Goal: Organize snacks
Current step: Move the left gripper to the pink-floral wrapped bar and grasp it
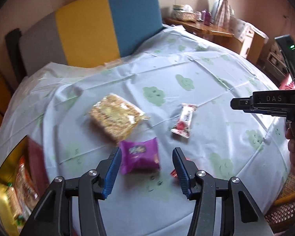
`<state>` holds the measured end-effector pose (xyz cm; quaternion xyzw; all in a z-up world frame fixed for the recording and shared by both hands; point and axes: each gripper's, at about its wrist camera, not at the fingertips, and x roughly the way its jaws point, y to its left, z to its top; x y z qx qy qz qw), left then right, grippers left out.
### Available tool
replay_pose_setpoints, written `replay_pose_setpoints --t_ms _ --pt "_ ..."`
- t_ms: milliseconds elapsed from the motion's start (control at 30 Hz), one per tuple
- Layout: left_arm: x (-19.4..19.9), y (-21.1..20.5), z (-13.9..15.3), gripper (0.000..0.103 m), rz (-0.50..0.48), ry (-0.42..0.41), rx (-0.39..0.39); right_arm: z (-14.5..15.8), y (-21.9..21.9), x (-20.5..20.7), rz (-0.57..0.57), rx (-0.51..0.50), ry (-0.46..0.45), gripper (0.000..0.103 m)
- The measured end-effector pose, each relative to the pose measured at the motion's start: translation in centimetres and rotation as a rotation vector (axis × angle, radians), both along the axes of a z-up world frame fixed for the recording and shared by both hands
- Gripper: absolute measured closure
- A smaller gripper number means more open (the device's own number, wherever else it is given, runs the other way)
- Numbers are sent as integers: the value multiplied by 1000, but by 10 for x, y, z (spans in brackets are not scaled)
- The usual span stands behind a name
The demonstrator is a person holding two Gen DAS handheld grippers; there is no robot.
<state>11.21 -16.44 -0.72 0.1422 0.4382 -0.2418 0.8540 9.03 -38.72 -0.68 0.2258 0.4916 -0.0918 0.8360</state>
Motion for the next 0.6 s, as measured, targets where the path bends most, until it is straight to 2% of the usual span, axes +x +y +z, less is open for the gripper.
replay_pose_setpoints --t_ms 400,500,600 --pt "34 -72 -37 49 -136 90 32 0 -12 -4 -59 84 -22 62" --pt "41 -84 -46 49 -152 107 57 -1 -13 -4 -65 94 -24 57" --pt "50 -93 -55 50 -147 130 71 -2 -14 -4 -68 108 -20 57"
